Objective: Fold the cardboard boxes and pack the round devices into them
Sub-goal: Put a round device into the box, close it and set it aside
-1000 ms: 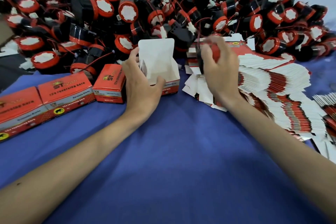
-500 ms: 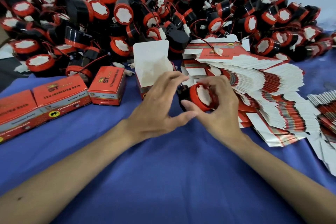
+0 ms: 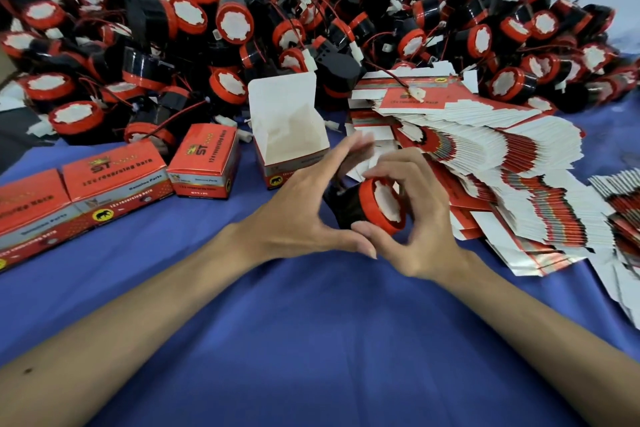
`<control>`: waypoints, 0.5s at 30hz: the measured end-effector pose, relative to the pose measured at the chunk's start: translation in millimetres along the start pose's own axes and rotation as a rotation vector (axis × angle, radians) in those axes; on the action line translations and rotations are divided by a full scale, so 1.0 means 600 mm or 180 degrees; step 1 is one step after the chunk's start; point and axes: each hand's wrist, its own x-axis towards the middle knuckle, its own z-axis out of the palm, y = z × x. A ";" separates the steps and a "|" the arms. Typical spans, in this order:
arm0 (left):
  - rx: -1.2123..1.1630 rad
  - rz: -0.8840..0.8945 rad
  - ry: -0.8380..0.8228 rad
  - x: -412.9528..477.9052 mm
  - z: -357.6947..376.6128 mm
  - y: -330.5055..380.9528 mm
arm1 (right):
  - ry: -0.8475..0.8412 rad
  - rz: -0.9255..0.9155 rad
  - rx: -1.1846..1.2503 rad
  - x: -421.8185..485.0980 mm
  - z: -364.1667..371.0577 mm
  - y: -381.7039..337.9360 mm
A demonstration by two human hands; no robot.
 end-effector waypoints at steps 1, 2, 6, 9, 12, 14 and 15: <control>0.0055 0.0096 0.0098 -0.002 -0.001 0.001 | -0.0164 0.0019 0.0129 -0.001 0.000 0.001; 0.0108 0.0184 0.0224 -0.004 -0.002 0.002 | -0.0317 0.0060 0.0255 -0.002 0.000 0.002; 0.0135 0.0270 0.0572 -0.002 -0.005 0.001 | -0.0396 0.0372 0.0567 0.002 -0.002 0.009; 0.0112 0.0173 0.0588 0.001 -0.004 -0.003 | -0.0332 0.0774 0.0762 0.004 0.000 0.009; 0.0261 0.0236 0.0639 0.001 -0.003 -0.004 | -0.0396 0.0836 0.0447 0.007 -0.003 0.014; 0.0388 0.0379 0.0661 0.000 0.001 -0.002 | -0.0700 0.0871 0.0149 0.008 -0.009 0.019; 0.0462 0.0463 0.0680 -0.001 0.003 -0.001 | -0.0931 0.0936 0.0078 0.007 -0.011 0.021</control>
